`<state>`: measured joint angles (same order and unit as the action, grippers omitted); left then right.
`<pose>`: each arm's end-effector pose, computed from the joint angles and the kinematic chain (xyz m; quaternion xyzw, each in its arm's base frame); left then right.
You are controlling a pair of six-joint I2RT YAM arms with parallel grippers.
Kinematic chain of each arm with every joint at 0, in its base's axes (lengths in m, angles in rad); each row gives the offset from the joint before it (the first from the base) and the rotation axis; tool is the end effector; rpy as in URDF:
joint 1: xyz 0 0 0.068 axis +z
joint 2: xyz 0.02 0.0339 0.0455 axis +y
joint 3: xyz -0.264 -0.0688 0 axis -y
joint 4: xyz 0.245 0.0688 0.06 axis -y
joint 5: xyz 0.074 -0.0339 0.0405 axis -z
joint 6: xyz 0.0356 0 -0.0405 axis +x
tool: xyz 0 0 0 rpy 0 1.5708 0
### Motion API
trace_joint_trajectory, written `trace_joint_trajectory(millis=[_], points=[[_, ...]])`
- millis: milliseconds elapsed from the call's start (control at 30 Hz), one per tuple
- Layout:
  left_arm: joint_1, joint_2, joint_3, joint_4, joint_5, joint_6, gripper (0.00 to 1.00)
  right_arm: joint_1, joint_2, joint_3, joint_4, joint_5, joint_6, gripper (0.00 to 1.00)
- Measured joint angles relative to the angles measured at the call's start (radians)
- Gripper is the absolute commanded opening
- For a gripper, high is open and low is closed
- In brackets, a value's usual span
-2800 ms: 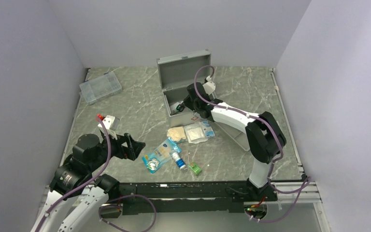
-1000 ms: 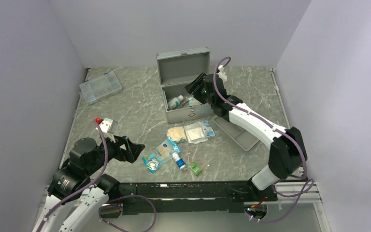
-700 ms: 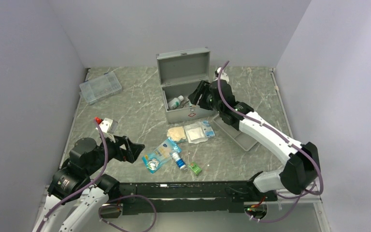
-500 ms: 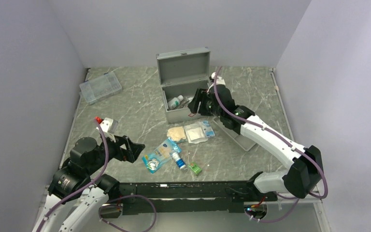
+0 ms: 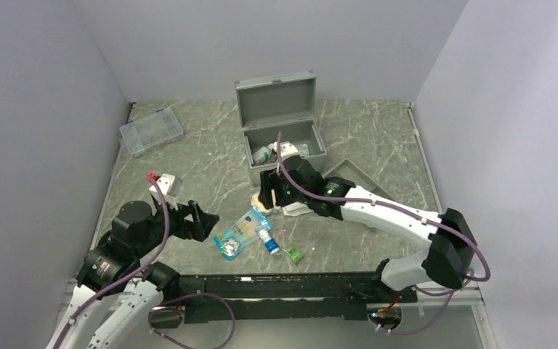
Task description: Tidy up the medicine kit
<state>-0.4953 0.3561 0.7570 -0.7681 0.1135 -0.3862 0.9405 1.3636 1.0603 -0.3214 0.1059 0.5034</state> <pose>0.0657 -0.0401 0.3171 0.0769 0.8200 -0.2834 0.4912 0.1835 0.2451 0.2920 -0.1692 0.8730 0.2653 0.3726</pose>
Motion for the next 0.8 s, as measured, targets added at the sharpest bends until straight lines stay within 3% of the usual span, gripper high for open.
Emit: trace_joint_trajectory(millis=[433, 800], points=[[0.000, 0.014, 0.000, 0.000, -0.006, 0.000, 0.99, 0.028, 0.303, 0.094, -0.035, 0.159, 0.051, 0.61], [0.000, 0.014, 0.000, 0.000, -0.006, 0.000, 0.99, 0.028, 0.443, 0.156, -0.029, 0.208, 0.072, 0.45]])
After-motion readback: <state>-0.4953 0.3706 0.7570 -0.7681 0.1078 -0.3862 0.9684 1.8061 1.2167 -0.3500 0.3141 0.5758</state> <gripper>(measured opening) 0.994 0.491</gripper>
